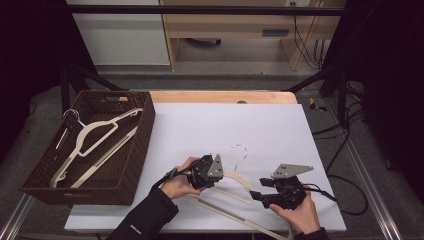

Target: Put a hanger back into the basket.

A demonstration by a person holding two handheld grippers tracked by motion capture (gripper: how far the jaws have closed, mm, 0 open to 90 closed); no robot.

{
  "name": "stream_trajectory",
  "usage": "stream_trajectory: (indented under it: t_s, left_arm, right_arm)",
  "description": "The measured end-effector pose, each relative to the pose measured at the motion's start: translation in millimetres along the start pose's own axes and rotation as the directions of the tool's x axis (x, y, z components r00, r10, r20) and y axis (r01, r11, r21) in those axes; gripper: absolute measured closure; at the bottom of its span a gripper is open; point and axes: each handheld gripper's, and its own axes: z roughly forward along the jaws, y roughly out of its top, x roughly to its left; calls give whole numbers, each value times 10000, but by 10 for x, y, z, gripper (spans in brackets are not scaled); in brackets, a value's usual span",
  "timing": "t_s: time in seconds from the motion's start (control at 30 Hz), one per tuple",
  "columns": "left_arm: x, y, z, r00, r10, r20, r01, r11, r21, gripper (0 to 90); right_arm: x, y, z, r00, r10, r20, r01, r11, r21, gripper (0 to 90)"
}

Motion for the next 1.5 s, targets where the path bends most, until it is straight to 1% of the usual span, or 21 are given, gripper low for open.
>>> stream_trajectory:
  t_s: [0.2, 0.27, 0.33, 0.37, 0.47, 0.53, 0.6, 0.67, 0.73, 0.8, 0.83, 0.9, 0.97, 1.0, 1.1, 1.13, 1.2, 1.27, 1.33, 1.47, 1.5]
  left_arm:
    - [-46, -16, -44, 9998, -35, -171, 34, 10000, -46, 756]
    - [-65, -19, -50, 9996, -120, -242, 116, 9998, -161, 756]
    - [-70, -18, -66, 9997, -40, -261, 37, 9999, -104, 756]
    - [-82, -19, -69, 9996, -68, -261, 64, 9998, -164, 756]
    - [-104, -18, -76, 9997, -102, -236, 96, 9997, -219, 757]
    - [-108, -15, -85, 9997, -10, -241, 7, 9999, -136, 757]
    - [-110, -17, -96, 9997, -27, -225, 23, 9998, -182, 756]
    - [-107, -18, -126, 9999, -127, -45, 126, 9997, -228, 756]
    - [-97, -24, -175, 9996, -249, 140, 254, 9990, -374, 753]
    - [-82, -29, -232, 9979, -495, 429, 523, 9965, -658, 732]
    - [-78, -29, -259, 9967, -576, 578, 619, 9953, -746, 705]
    - [-68, -24, -316, 9942, -594, 901, 679, 9933, -940, 674]
    - [-66, -8, -356, 9910, -573, 1210, 694, 9927, -989, 655]
    - [-63, 4, -370, 9884, -555, 1415, 701, 9924, -1007, 653]
    - [-58, 39, -412, 9838, -445, 1738, 618, 9935, -958, 657]
    - [-62, 47, -417, 9814, -502, 1854, 703, 9922, -1033, 661]
    - [-61, 60, -429, 9761, -486, 2117, 708, 9926, -987, 687]
    - [-71, 63, -437, 9718, -486, 2306, 723, 9928, -953, 736]
    - [-83, 64, -452, 9723, -485, 2286, 707, 9934, -898, 763]
    - [-110, 67, -504, 9695, -646, 2363, 869, 9926, -850, 790]
    - [-121, 69, -522, 9682, -676, 2408, 913, 9919, -887, 800]
  right_arm:
    - [-99, 132, 228, 9956, -150, -922, 184, 9992, 355, 451]
    - [-116, 159, 301, 9907, -76, -1358, 148, 9985, 526, 510]
    - [-135, 174, 377, 9886, -91, -1504, 218, 9963, 828, 575]
    - [-131, 176, 396, 9887, 32, -1497, 116, 9951, 978, 599]
    - [-147, 176, 462, 9819, -3, -1892, 252, 9913, 1293, 699]
    - [-151, 178, 473, 9762, 0, -2169, 298, 9905, 1341, 784]
    - [-167, 184, 473, 9737, 36, -2280, 292, 9897, 1401, 799]
    - [-172, 190, 464, 9679, 279, -2499, 80, 9899, 1419, 811]
    - [-178, 197, 444, 9613, 338, -2733, 44, 9904, 1379, 827]
    - [-178, 203, 416, 9488, 292, -3144, 83, 9931, 1171, 843]
    - [-166, 208, 391, 9380, 207, -3460, 138, 9952, 968, 853]
    - [-144, 219, 340, 9233, -6, -3842, 339, 9962, 799, 868]
    - [-106, 231, 289, 9243, -302, -3805, 610, 9957, 692, 870]
    - [-87, 242, 267, 9231, -554, -3805, 884, 9936, 699, 870]
    - [-58, 264, 234, 9153, -971, -3909, 1335, 9888, 670, 870]
    - [-44, 270, 224, 9118, -1088, -3960, 1466, 9869, 666, 870]
    - [-26, 280, 218, 9056, -1326, -4029, 1712, 9833, 610, 870]
    - [-12, 284, 216, 9027, -1464, -4045, 1838, 9814, 549, 869]
    - [-13, 287, 217, 9005, -1523, -4072, 1884, 9808, 499, 869]
    - [-22, 297, 202, 9025, -1588, -4003, 1858, 9822, 293, 844]
    - [-23, 301, 190, 9101, -1587, -3828, 1814, 9831, 239, 824]
